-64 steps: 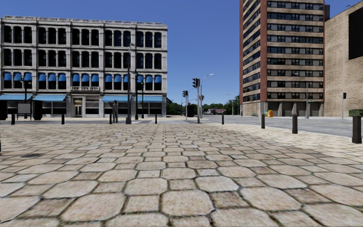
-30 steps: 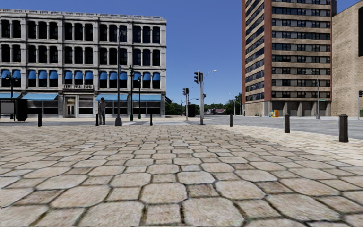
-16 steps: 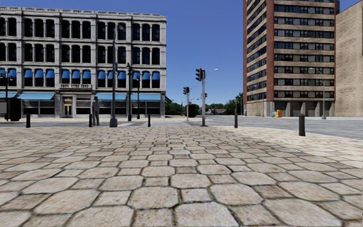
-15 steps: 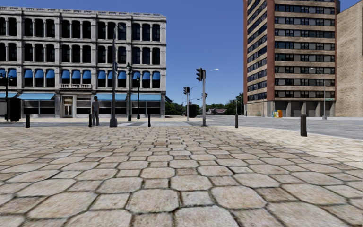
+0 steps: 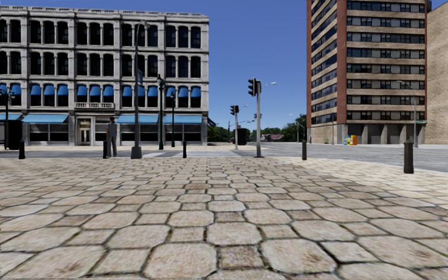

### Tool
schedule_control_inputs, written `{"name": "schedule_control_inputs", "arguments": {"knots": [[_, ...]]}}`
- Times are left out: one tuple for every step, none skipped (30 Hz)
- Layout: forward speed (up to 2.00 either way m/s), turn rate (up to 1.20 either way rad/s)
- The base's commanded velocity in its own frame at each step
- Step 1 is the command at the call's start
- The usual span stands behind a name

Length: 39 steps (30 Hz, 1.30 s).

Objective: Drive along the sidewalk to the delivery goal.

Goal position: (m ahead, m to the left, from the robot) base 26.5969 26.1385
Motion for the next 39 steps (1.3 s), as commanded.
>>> {"name": "schedule_control_inputs", "arguments": {"knots": [[1.9,0.17],[1.9,0.17],[1.9,0.17],[1.9,0.17],[1.9,0.17],[1.9,0.17],[1.9,0.17],[1.9,0.17],[1.9,0.17],[1.9,0.17],[1.9,0.17],[1.9,0.17],[1.9,0.17],[1.9,0.17],[1.9,0.17],[1.91,0.17],[1.91,0.17],[1.91,0.17],[1.91,0.17],[1.91,0.17],[1.91,0.17],[1.91,0.16],[1.91,0.12],[1.91,0.09],[1.91,0.09],[1.91,0.08],[1.91,0.08],[1.91,0.08],[1.91,0.08],[1.91,0.1],[1.91,0.16],[1.91,0.16],[1.91,0.18],[1.91,0.19],[1.91,0.19],[1.91,0.19],[1.91,0.19],[1.91,0.19],[1.91,0.19]]}}
